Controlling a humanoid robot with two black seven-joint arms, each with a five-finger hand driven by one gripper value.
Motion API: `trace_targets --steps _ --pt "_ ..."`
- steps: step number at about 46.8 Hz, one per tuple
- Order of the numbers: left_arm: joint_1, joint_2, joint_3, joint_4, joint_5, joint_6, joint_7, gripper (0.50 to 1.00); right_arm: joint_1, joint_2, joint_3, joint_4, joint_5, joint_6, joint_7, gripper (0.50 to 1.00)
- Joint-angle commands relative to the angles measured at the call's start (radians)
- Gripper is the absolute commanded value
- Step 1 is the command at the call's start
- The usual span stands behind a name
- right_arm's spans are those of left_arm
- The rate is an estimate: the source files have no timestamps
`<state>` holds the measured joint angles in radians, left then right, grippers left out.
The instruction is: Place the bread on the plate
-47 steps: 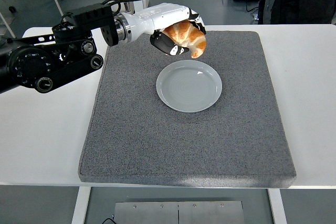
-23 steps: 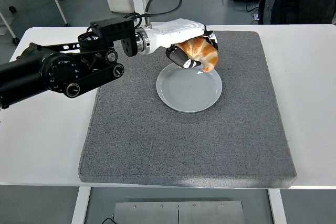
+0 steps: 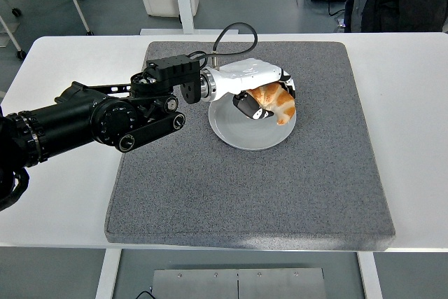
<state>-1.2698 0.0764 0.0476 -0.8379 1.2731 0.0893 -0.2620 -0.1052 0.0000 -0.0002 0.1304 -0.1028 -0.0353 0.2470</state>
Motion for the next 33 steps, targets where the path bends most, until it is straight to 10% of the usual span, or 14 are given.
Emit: trace_targets --steps 1,33 --pt "0.001 -0.013 0.035 0.022 -0.004 0.023 -0.014 0.5 -0.001 0.0 0.0 0.0 0.0 0.0 0.0 1.0" --pt "0.047 -0.009 0.115 0.103 -0.015 0.067 -0.031 0.5 -0.001 0.0 0.0 0.0 0.0 0.0 0.0 1.0"
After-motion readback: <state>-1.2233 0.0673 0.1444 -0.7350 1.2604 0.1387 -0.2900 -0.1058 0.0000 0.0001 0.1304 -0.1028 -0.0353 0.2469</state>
